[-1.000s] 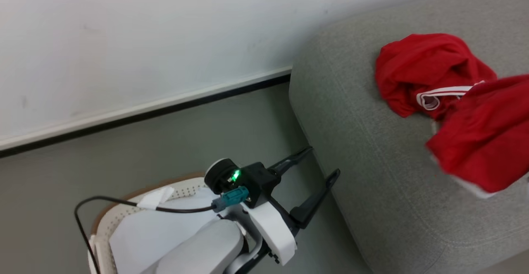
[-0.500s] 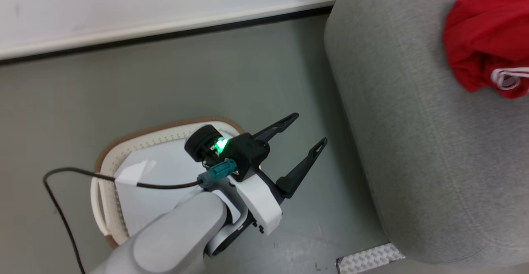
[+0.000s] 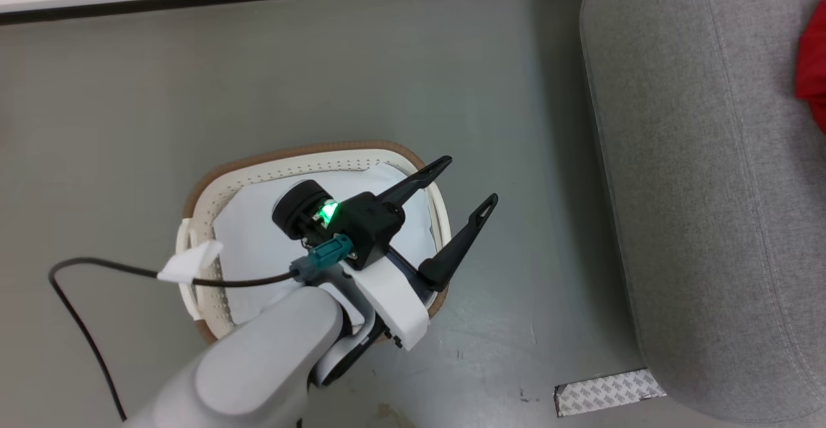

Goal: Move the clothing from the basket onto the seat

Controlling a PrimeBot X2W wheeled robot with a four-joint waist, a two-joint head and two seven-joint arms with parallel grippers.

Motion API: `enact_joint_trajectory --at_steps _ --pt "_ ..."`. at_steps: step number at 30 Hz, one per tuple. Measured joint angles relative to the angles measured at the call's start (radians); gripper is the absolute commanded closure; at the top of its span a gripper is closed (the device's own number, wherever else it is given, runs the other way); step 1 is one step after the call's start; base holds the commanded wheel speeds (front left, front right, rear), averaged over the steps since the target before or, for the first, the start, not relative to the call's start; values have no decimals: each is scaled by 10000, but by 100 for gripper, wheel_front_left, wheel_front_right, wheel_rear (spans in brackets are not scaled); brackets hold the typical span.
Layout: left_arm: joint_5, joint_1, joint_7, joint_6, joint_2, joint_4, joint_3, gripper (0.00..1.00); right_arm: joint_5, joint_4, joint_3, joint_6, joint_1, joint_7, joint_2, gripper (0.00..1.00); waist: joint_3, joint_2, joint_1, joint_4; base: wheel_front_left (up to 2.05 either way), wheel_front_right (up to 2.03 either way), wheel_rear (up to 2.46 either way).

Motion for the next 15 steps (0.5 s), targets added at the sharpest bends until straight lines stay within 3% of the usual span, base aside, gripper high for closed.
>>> enact_joint_trajectory --at_steps 2,4,8,9,10,15 --pt "-52 0 -50 2 -40 59 4 0 211 362 408 -2 -13 859 -81 100 -70 1 0 18 0 0 0" --pt "-59 1 -92 2 -113 125 -17 0 378 562 767 0 -26 1463 -132 85 -144 1 0 40 0 0 0" --pt "-121 17 -215 0 -234 215 -31 0 441 775 1108 -2 -224 1538 -397 57 -309 0 -1 113 0 0 0" --pt "-138 40 -244 0 -234 242 -23 0 466 821 1195 0 -223 1542 -389 8 -367 1 -1 124 0 0 0" --pt "-153 68 -261 0 -230 265 -12 0 477 851 1273 0 -228 1567 -385 0 -432 0 -1 131 0 0 0" --pt "-320 292 -387 2 -242 487 36 0 562 1057 1716 0 -301 1956 -460 0 -859 0 -1 110 0 0 0"
